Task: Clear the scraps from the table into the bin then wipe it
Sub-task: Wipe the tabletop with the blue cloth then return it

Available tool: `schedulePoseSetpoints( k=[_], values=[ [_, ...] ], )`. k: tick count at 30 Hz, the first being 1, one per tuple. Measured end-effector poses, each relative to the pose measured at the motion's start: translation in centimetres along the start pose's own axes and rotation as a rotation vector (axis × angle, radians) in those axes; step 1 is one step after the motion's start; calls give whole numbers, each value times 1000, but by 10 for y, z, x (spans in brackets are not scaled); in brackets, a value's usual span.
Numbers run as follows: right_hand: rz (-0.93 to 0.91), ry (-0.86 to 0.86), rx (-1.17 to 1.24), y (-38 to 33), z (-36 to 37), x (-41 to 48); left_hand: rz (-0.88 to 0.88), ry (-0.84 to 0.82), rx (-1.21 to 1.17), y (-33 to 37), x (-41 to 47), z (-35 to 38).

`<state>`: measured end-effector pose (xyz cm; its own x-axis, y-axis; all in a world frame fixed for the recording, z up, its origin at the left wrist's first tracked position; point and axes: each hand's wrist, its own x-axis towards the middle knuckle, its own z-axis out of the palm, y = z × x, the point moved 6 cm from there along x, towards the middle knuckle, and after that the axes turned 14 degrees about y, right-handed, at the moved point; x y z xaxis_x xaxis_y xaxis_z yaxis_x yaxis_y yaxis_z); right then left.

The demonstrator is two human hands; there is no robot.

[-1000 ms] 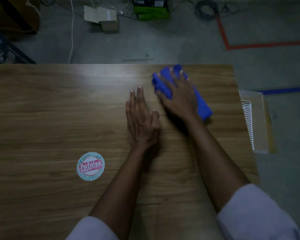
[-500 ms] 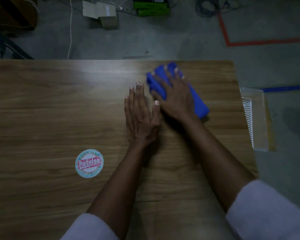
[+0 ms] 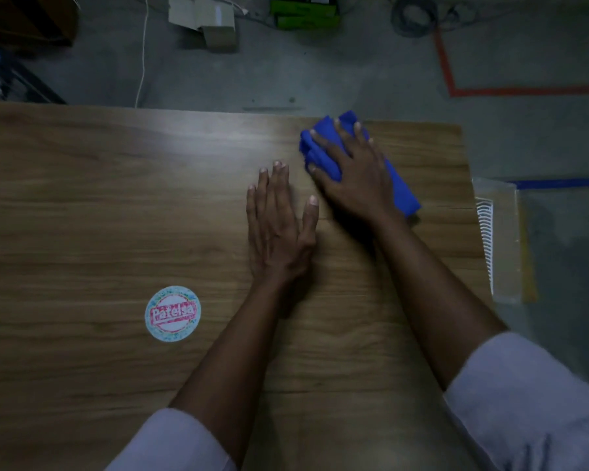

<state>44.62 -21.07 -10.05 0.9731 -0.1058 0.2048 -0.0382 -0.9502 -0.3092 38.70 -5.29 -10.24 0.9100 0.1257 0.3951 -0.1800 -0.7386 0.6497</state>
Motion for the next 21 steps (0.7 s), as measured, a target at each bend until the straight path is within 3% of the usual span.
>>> schedulePoseSetpoints(
  k=[5, 7, 13, 15, 21],
  values=[
    [-269, -47, 58, -32, -14, -110, 1, -6, -24, -2, 0, 1],
    [-330, -80, 55, -18, -17, -115, 10, -8, -24, -2, 1, 1],
    [47, 14, 28, 34, -19, -24, -6, -43, -44, 1, 2, 0],
    [97, 19, 20, 26, -15, -27, -8, -52, -48, 0, 1, -1],
    [-147, -2, 33, -36, -19, -169, 51, -104, -73, -6, -7, -1]
  ],
)
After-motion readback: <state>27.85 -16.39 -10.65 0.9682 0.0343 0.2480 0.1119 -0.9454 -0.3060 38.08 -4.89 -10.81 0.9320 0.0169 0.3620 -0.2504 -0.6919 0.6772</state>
